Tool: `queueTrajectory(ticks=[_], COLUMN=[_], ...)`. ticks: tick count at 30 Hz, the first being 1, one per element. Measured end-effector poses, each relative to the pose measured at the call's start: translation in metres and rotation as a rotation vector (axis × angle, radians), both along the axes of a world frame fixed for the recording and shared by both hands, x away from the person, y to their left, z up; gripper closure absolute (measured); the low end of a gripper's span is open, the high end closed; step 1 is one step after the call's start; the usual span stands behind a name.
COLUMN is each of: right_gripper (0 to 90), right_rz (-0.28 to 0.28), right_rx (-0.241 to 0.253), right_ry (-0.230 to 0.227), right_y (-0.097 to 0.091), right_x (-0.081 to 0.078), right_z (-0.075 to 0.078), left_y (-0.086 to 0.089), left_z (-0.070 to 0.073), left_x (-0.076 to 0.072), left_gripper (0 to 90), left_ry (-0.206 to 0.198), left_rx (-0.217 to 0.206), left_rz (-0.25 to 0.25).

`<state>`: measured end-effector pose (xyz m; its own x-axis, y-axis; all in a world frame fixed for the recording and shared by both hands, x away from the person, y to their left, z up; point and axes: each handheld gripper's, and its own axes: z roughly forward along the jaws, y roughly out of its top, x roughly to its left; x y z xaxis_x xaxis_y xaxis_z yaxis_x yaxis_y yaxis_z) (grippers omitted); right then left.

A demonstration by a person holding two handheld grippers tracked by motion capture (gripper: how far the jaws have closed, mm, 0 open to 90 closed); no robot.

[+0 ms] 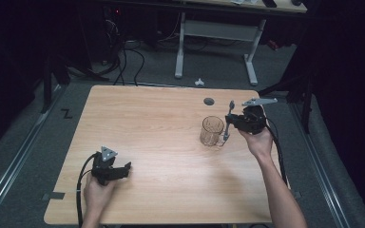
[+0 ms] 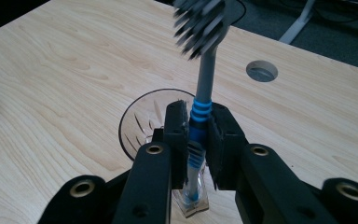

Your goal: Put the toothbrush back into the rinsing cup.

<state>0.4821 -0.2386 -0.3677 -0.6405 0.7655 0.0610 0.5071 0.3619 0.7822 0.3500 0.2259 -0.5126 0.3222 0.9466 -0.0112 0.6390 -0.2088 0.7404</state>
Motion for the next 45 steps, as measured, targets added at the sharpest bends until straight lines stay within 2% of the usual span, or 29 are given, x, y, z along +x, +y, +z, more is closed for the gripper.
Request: queueTrajectory(ticks=[16, 45], right_gripper=[79.3, 79.0], right_rz=[0.001, 0.013], right_rx=[-0.01, -0.069], right_ry=[0.007, 0.047], right_y=[0.001, 0.008], right_x=[-0.001, 0.003], right_z=[-0.006, -0.018], left_y=[0.0, 0.0], left_z=[0.0, 0.0], left_x=[0.0, 0.0], left_gripper=[18.2, 18.2], left_ry=[0.0, 0.0], left_rx=[0.0, 0.0], left_rz=[0.0, 0.0])
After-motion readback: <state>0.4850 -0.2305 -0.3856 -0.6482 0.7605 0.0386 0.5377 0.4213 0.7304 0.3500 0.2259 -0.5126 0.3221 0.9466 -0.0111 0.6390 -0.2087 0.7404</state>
